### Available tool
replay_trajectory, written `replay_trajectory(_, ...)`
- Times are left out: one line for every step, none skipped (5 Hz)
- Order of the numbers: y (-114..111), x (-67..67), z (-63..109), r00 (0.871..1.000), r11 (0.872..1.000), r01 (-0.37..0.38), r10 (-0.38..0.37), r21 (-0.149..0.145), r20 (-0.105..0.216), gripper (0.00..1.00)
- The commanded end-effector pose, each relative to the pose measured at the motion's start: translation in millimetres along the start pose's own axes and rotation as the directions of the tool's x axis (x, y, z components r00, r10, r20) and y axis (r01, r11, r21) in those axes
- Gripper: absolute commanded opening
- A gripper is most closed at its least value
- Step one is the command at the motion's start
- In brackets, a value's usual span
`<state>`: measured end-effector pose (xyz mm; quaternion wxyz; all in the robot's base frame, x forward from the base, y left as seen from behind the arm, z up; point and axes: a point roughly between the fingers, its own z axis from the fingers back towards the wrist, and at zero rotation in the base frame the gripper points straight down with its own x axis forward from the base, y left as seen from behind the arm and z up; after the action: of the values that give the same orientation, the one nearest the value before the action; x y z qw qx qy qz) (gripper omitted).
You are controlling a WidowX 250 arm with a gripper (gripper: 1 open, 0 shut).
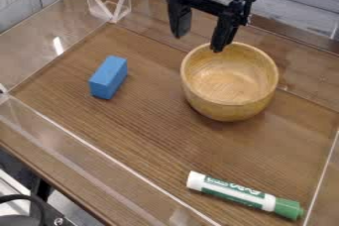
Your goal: Put the blue block in the brown bowl
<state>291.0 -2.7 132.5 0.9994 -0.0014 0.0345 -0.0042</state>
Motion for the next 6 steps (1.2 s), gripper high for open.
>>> replay_trajectory(4.8, -2.0, -4.9, 1.0, 1.0, -0.004, 0.004, 0.002, -0.011, 1.0)
replay_trajectory(18.4, -6.8, -6.9, 1.0, 1.0, -0.015, 0.015, 0.007, -0.009, 1.0)
replay_trajectory(30.1, -11.7, -5.8, 1.0, 1.0, -0.02, 0.02, 0.011, -0.002, 1.0)
replay_trajectory(38.3, -14.1, -7.3, 1.0, 1.0, -0.025, 0.025, 0.015, -0.004, 1.0)
replay_trajectory(44.0, -15.4, -10.3, 1.0, 0.999, -0.027, 0.027, 0.019, -0.009, 1.0)
replay_trajectory(50.3, -16.9, -11.8, 1.0, 0.999, -0.028, 0.029, 0.022, -0.011, 1.0)
